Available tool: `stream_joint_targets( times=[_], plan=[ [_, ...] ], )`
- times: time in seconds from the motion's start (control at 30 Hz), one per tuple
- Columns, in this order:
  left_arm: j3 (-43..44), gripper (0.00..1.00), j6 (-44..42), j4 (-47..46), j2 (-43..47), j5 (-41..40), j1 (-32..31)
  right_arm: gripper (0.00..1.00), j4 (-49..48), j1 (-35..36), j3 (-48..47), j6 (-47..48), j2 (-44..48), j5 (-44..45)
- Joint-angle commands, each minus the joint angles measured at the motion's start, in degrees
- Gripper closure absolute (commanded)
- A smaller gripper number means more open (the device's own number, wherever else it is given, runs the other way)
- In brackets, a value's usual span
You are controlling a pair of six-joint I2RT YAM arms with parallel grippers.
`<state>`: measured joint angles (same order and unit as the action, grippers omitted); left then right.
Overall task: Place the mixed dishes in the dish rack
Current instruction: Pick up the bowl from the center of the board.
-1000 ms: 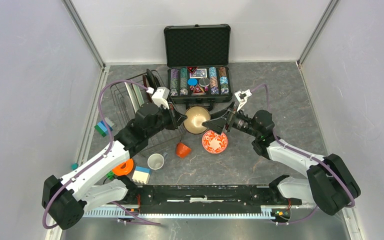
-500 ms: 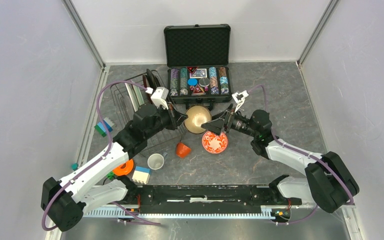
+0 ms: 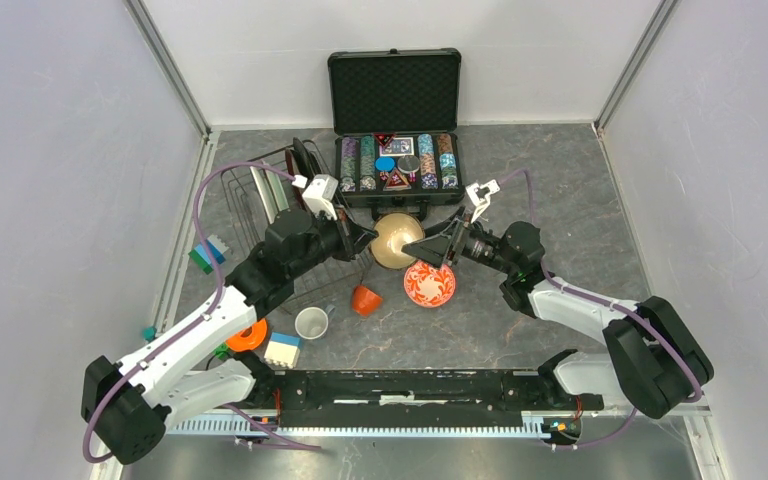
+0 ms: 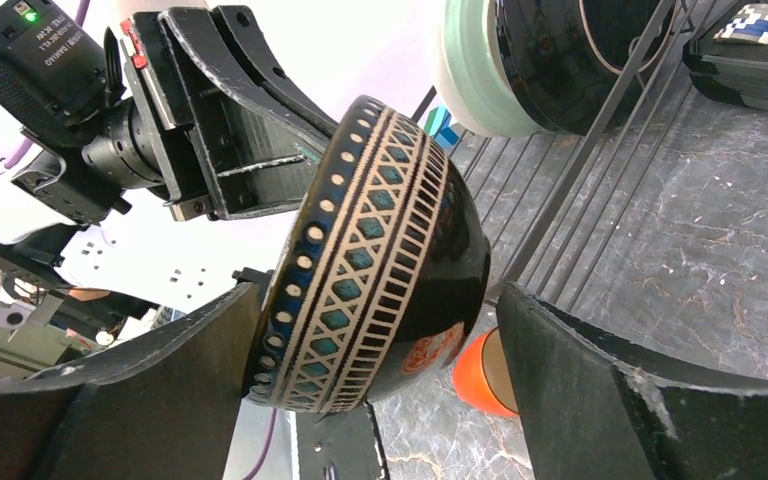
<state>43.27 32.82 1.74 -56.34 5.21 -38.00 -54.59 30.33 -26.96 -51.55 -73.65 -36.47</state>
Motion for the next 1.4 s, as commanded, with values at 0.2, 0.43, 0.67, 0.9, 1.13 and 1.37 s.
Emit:
stream_joint_targets(
  times=[0.2, 0.43, 0.67, 0.9, 1.13, 1.37],
  plan=[
    [0.25, 0.98, 0.29, -8.79, 3.40, 1.21, 0.03, 0.13, -3.74, 0.17, -0.49, -0.63, 0.27, -1.87],
    [-0.45, 0.98, 0.28, -9.47, 3.48, 1.12, 0.01, 0.26, -13.02, 0.16, 0.68, -5.43, -0.49, -4.23],
    [-0.59, 0.98, -0.13, -9.47, 4.08, 0.97, 0.03, 0.11, -7.33, 0.17, 0.06, -2.92, -0.23, -2.60],
    [-0.92, 0.98, -0.54, -9.13, 4.35, -0.09, 0.03, 0.07, -6.85, 0.12, -0.21, -2.59, 0.30, -3.79],
    [-1.06, 0.98, -1.13, -7.58, 4.64, -1.79, 0.03, 0.05, -7.74, 0.05, 0.11, -3.26, 1.26, -3.84],
    [-2.11, 0.98, -1.14, -7.44, 5.41, -2.31, 0.03, 0.03, -17.71, 0.08, 2.38, -10.82, -0.07, -2.37]
  ],
)
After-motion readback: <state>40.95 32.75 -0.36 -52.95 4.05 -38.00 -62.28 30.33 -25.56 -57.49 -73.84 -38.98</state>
